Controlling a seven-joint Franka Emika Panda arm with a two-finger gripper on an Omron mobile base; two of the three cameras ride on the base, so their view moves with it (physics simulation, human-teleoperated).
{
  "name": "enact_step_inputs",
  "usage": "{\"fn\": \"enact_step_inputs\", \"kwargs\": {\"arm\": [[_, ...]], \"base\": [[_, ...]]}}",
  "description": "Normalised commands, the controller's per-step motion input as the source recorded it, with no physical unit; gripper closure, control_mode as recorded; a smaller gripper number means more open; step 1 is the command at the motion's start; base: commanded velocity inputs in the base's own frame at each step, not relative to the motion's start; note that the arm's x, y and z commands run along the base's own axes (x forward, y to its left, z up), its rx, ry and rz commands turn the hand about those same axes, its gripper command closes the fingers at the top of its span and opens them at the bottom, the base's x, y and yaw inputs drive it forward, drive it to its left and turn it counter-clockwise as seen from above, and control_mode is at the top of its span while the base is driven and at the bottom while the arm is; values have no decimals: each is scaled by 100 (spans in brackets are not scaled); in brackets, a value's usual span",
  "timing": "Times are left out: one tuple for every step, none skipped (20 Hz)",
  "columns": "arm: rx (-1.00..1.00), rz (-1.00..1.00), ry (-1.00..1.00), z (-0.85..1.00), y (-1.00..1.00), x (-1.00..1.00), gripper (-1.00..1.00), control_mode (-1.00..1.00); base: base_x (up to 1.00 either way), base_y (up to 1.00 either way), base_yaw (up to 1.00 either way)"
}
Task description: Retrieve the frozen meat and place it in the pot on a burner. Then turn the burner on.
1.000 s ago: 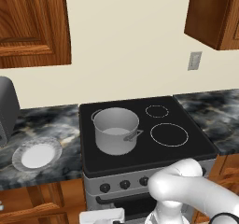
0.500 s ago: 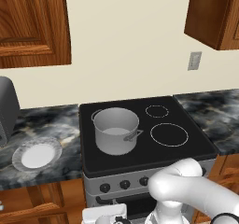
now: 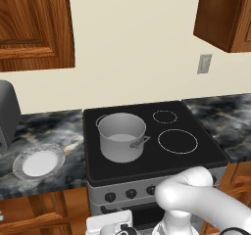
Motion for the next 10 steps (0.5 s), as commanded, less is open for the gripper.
{"fn": "enact_step_inputs", "kwargs": {"arm": [[0,1,0,-21,0,6,-100,-100],[0,0,0,-26,-1,3,-100,-100],[0,0,0,-30,-3,0,-100,-100],[0,0,0,-31,-4,0,-100,-100],[0,0,0,-31,-2,0,-100,-100],[0,0,0,-30,-1,0,-100,-100],[1,0,0,-25,-4,0,-100,-100],[0,0,0,-14,-6,0,-100,-100],[0,0,0,-1,-3,0,-100,-100],[1,0,0,0,-9,0,-100,-100]], "base": [[0,0,0],[0,0,0],[0,0,0],[0,0,0],[0,0,0],[0,0,0],[0,0,0],[0,0,0],[0,0,0],[0,0,0]]}}
